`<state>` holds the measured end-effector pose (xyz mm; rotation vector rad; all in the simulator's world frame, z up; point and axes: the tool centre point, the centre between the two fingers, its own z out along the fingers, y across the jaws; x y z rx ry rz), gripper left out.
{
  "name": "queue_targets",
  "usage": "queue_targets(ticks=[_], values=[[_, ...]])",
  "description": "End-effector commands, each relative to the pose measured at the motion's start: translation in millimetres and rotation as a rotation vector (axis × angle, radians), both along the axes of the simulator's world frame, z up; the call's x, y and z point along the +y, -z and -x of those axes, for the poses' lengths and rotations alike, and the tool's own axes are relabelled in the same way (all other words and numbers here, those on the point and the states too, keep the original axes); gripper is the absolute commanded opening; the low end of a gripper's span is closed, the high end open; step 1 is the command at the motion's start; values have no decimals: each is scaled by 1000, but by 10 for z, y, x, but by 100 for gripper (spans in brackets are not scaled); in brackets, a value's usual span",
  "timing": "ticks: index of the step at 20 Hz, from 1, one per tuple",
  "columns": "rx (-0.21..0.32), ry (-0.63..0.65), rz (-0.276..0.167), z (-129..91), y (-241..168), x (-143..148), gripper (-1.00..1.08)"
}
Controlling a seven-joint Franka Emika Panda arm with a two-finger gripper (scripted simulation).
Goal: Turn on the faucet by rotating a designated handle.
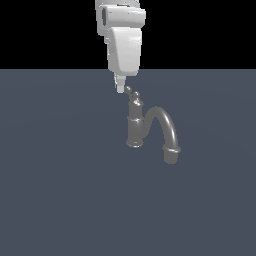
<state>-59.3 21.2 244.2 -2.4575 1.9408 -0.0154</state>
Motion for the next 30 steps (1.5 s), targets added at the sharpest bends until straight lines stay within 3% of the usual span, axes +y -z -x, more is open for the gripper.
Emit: queue_targets(ticks=[1, 4, 6, 26, 27, 28, 30], values=[[12, 14, 2, 114, 19, -178, -100], [14, 13, 2, 199, 21, -297, -100], [6, -2, 1, 146, 3, -179, -100], [14, 13, 2, -39, 22, -1265, -100], [14, 13, 2, -39, 22, -1265, -100], [11, -18, -1, -62, 3, -1053, -100], [11, -16, -1, -116, 5, -1096, -100]])
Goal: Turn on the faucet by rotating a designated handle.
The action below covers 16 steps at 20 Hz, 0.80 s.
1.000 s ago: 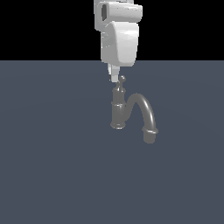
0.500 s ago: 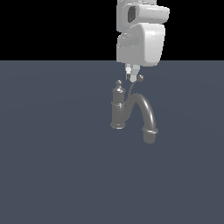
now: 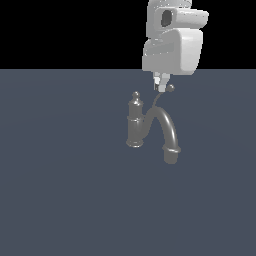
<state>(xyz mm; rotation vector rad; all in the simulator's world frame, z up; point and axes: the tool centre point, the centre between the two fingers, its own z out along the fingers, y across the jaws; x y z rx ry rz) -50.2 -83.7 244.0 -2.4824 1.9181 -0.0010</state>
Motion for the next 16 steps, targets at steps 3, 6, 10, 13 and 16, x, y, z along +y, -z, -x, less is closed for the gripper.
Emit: queue_targets(ticks=[3, 6, 10, 13, 16], values=[[0, 8, 1, -104, 5, -111, -100], [1, 11, 1, -183, 7, -175, -100], [1, 15, 1, -287, 9, -259, -100], [1, 18, 2, -363, 11, -322, -100], [2, 20, 2, -438, 12, -383, -100]])
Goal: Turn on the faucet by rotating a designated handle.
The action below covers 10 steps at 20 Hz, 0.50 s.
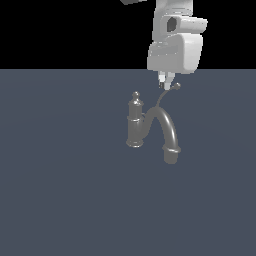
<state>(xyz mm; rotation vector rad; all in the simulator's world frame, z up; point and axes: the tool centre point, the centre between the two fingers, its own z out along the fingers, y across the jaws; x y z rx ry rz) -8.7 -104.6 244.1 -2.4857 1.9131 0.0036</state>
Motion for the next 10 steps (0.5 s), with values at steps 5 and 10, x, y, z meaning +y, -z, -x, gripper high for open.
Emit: queue_targets(ticks=[5, 10], values=[[0, 29, 4, -146, 16, -277, -100], [1, 33, 5, -266, 18, -377, -100]])
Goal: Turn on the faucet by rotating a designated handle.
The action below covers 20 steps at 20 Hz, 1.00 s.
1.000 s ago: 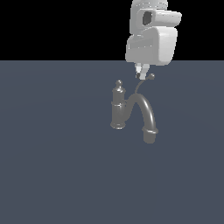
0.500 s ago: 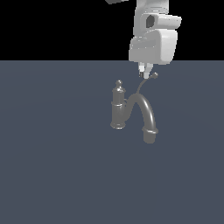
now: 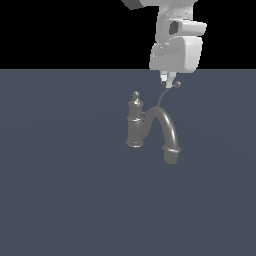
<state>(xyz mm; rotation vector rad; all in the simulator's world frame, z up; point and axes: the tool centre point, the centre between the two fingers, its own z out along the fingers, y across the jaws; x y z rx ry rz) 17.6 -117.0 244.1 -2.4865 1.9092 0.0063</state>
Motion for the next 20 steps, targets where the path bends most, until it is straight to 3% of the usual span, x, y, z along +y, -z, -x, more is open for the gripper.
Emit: queue_targets(ticks=[1, 5, 6, 20], values=[[1, 36, 7, -27, 18, -272, -100], [1, 39, 8, -97, 20, -331, -100], [0, -6, -5, -127, 1, -20, -100], [0, 13, 0, -524, 10, -35, -100]])
